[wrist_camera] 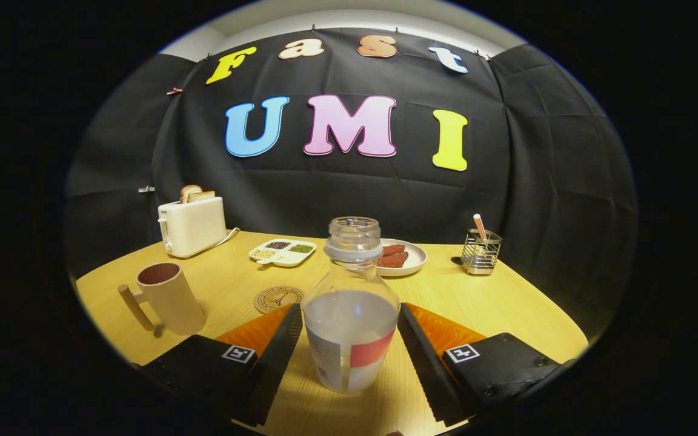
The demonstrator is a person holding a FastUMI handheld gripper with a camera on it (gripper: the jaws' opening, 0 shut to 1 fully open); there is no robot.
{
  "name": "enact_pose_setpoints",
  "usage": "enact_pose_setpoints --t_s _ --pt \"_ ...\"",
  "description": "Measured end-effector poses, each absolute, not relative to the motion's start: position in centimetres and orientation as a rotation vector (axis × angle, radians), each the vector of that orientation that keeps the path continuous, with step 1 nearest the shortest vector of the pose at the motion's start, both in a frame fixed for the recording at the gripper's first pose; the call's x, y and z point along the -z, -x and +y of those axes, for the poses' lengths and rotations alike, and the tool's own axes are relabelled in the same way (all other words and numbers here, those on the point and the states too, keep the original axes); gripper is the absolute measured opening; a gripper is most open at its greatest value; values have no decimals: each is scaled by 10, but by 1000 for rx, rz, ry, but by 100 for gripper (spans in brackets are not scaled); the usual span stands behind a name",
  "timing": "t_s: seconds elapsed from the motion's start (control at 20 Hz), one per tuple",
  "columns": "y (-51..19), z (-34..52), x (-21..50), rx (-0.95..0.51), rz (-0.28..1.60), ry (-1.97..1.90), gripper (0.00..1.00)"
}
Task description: Take the bottle from table, then pour the juice into the cup, finally place the bottle on the coaster
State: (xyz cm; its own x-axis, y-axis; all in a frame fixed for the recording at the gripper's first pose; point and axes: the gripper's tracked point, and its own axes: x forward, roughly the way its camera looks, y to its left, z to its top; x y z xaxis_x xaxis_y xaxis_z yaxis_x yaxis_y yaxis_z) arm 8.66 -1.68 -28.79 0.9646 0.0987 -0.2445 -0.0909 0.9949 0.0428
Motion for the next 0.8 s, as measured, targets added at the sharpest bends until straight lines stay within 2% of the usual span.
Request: enact_pose_setpoints --t_s 0.15,0.2,0.25,0.8 --pt "-85 -17 290 -97 263 -40 92" --pt "-87 -16 292 -100 269 -46 82" --pt "-88 -15 294 -102 275 -50 79" --pt "-95 4 272 -199 260 77 74"
